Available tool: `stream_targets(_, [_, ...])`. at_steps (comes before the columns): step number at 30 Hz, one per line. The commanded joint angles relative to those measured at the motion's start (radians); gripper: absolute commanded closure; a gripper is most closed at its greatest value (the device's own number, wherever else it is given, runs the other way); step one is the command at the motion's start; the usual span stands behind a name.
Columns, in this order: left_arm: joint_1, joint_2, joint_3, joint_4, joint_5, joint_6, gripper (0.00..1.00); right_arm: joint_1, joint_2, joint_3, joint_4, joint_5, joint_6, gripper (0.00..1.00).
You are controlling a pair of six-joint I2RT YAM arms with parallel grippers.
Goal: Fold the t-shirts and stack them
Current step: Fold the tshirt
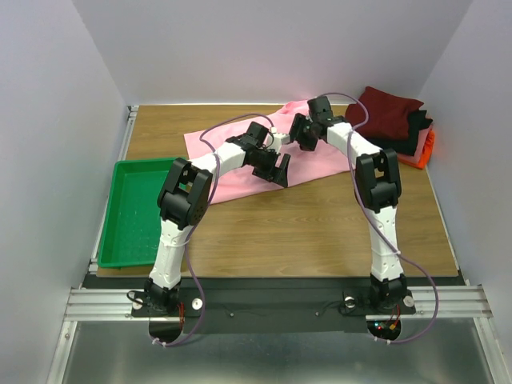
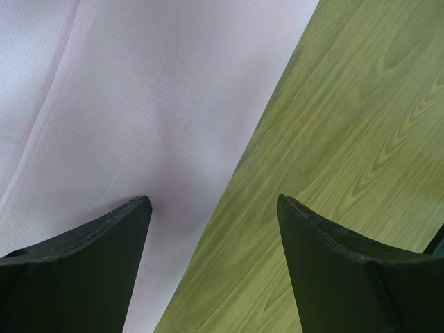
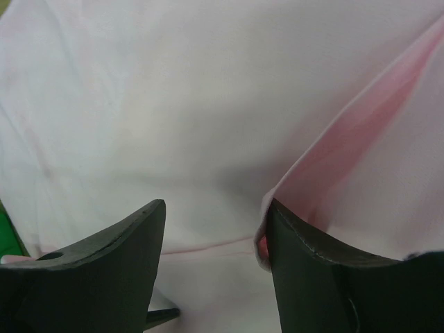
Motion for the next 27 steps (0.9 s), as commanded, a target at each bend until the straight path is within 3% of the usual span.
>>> stream_targets(1, [0.000,0.014,0.017,-0.024,0.014,0.017,0.14,0.018,0.017,0.095,0.052,-0.035,0.004,0.36])
stream_targets(14, [0.000,0.017,0.017,-0.027,0.022,0.017,0.15,0.021,0.083,0.251,0.056,-0.055,0.042,0.36])
stream_targets(27, [0.000,0.020,0.009,-0.028,0.032,0.015,0.14,-0.035,-0.038,0.135,0.056,0.071,-0.036,0.32])
